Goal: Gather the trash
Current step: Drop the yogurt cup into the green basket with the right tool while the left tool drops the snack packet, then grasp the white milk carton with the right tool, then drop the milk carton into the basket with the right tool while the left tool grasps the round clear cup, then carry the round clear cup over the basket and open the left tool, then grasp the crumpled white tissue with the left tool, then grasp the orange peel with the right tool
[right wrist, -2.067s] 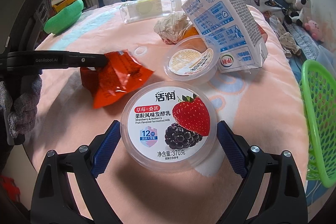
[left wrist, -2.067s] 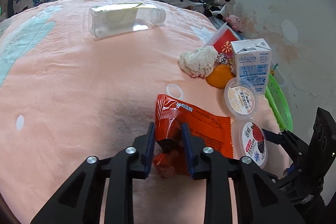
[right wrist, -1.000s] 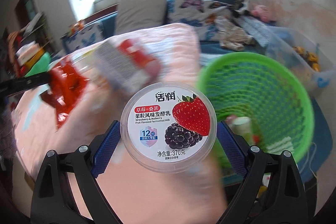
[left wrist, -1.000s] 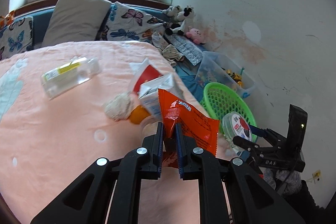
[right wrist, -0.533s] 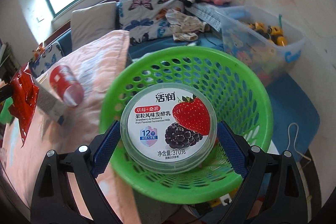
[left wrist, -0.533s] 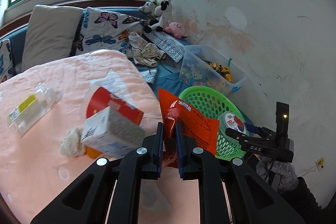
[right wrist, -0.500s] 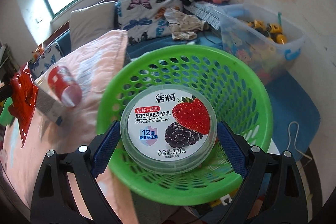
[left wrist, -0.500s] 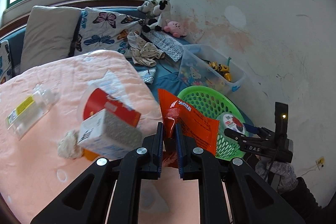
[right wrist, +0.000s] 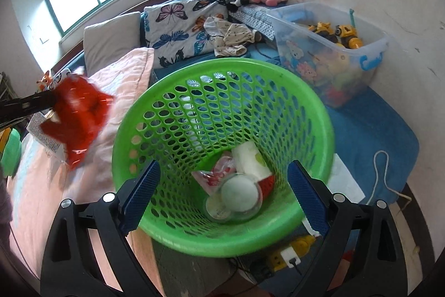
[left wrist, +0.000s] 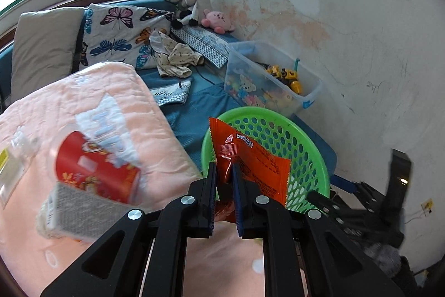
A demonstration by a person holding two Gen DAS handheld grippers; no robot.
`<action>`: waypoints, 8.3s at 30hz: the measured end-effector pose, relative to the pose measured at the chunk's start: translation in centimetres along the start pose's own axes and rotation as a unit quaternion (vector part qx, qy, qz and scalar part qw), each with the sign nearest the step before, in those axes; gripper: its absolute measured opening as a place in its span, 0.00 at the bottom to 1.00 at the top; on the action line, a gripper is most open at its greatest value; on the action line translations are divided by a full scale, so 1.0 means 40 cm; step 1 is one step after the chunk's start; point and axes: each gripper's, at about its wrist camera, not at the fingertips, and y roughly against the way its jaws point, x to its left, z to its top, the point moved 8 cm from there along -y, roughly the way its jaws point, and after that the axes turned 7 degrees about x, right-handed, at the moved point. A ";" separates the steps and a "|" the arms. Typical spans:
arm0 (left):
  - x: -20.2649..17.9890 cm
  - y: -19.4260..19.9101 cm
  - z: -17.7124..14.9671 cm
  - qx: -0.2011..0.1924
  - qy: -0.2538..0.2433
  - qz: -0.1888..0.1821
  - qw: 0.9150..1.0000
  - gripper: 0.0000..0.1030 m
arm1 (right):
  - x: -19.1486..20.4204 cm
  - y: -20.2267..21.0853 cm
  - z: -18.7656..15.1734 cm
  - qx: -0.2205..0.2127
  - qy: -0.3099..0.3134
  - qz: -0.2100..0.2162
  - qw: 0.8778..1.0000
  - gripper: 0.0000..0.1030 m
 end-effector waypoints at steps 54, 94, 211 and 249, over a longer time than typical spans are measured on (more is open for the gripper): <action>0.405 0.239 -0.345 -0.025 0.142 0.114 0.983 0.52 | 0.531 0.030 0.022 -0.007 0.246 0.120 0.962 0.86; 0.376 0.113 -0.383 0.020 0.106 0.085 0.991 0.75 | 0.723 0.002 0.048 -0.011 0.342 0.146 0.928 0.48; 0.508 0.100 -0.211 0.000 0.188 0.178 0.966 0.76 | 0.278 0.096 -0.007 -0.037 0.089 0.068 0.993 0.75; 0.610 0.262 -0.263 -0.045 0.230 0.126 0.964 0.44 | 0.789 -0.162 -0.096 0.078 0.258 0.155 0.951 0.70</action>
